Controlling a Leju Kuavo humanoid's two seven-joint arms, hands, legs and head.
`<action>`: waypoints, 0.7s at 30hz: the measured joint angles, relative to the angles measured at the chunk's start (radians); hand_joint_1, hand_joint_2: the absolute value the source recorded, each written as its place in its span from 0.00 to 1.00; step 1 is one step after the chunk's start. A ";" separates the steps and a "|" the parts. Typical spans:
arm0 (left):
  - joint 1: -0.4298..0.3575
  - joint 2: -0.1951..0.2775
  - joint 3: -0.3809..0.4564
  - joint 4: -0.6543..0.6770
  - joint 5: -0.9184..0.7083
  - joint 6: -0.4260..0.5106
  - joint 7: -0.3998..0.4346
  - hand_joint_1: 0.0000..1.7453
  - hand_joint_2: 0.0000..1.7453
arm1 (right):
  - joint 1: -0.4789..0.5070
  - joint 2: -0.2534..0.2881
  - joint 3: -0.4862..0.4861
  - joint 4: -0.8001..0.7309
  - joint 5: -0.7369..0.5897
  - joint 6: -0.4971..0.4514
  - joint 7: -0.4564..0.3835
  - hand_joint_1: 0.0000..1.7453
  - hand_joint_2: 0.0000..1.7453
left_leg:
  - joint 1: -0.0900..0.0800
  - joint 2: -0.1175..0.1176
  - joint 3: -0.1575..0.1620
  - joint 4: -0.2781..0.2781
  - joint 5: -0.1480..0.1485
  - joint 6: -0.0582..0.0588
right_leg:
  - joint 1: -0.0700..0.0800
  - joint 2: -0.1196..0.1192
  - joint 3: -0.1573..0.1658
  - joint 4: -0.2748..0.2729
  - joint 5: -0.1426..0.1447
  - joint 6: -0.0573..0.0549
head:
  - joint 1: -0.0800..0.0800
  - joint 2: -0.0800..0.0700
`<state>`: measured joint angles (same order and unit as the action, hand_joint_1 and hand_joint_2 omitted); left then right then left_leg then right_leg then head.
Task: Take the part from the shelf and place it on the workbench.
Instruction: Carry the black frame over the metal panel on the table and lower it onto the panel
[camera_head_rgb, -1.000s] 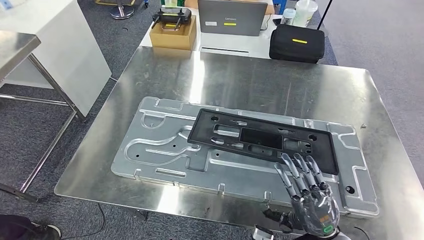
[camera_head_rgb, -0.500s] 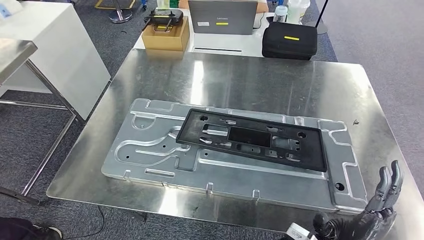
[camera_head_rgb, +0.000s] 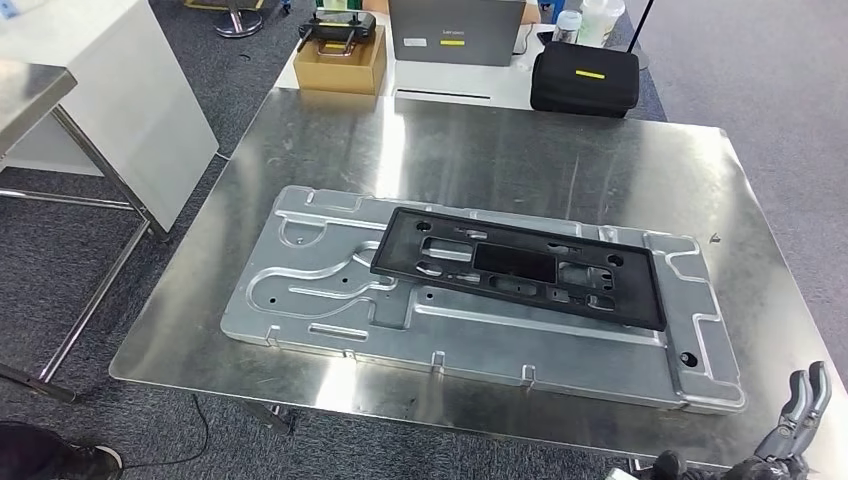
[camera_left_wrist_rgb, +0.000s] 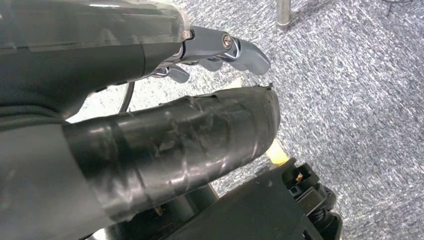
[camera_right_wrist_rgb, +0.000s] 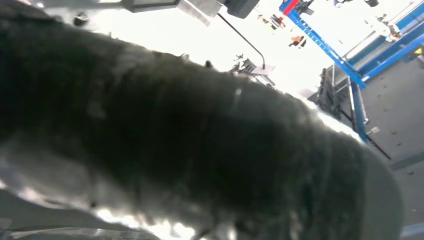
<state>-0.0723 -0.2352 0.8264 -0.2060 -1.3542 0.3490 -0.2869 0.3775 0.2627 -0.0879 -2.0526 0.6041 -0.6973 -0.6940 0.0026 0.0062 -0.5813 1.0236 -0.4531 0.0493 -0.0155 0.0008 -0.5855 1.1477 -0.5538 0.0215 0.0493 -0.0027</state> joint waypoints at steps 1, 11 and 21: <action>0.000 -0.001 0.000 0.000 0.000 0.001 0.000 0.00 0.00 | 0.002 0.001 -0.001 0.000 -0.003 0.000 0.000 0.00 0.00 | -0.002 0.000 -0.003 0.003 0.002 -0.004 | 0.002 0.000 0.034 -0.063 0.021 -0.003 | 0.000 0.000; -0.001 -0.003 0.008 0.000 0.011 0.002 -0.008 0.00 0.00 | 0.007 0.015 -0.004 0.008 -0.013 0.002 0.000 0.00 0.00 | 0.002 -0.003 -0.091 0.230 -0.163 -0.050 | 0.006 -0.007 0.004 -0.125 0.093 -0.052 | -0.001 0.000; -0.004 -0.003 0.016 0.000 0.013 0.002 -0.010 0.00 0.00 | 0.004 0.019 -0.004 0.026 -0.012 0.001 -0.002 0.00 0.00 | -0.007 -0.004 0.115 -0.033 -0.076 -0.015 | 0.007 -0.008 -0.050 -0.111 0.148 -0.012 | 0.000 0.000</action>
<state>-0.0763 -0.2380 0.8428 -0.2060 -1.3409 0.3505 -0.2964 0.3812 0.2819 -0.0919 -2.0263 0.5925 -0.6966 -0.6955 -0.0044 0.0024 -0.4662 0.9902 -0.5288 0.0340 -0.0081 -0.0074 -0.6351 1.0363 -0.4059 0.0098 0.0495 -0.0027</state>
